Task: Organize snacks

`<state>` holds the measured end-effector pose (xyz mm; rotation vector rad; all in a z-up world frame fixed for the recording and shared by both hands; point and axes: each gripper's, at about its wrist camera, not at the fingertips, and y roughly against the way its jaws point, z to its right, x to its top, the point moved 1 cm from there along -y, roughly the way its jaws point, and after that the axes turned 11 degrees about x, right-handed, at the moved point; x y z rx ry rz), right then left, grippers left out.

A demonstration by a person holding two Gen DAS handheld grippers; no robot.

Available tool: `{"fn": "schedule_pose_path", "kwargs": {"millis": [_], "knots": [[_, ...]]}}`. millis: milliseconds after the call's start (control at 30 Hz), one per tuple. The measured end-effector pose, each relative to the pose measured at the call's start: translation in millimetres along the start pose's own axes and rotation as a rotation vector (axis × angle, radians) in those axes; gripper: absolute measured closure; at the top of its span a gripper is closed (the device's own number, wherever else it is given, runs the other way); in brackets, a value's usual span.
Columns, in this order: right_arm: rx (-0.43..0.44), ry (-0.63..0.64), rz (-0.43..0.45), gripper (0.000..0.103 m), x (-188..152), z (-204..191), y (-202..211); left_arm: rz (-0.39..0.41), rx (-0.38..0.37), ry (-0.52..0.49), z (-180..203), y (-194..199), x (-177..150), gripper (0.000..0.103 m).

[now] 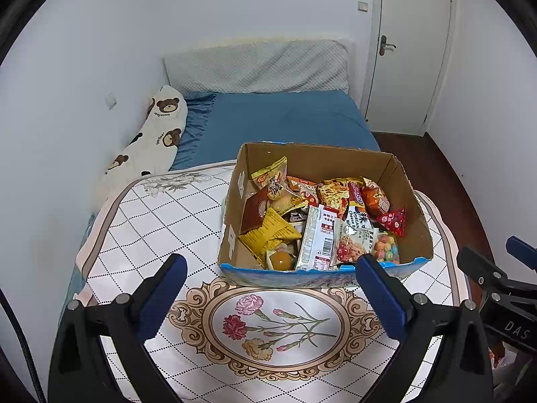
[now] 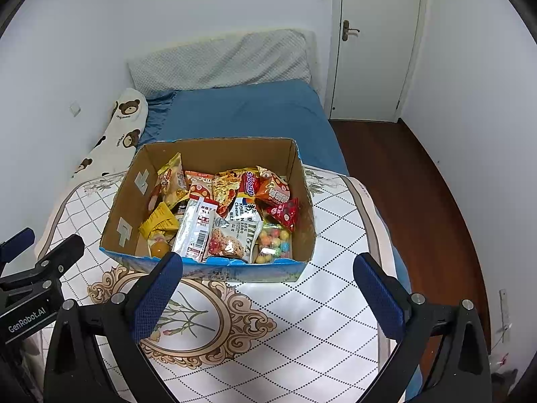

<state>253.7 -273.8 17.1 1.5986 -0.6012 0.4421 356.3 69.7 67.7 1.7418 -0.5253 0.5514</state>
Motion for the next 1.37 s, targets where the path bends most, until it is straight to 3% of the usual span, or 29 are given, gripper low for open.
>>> {"fn": "schedule_pose_path", "kwargs": {"millis": [1367], "knots": [[0.001, -0.017, 0.004, 0.0, -1, -4, 8, 0.013, -0.002, -0.004, -1, 10, 1, 0.0]]}}
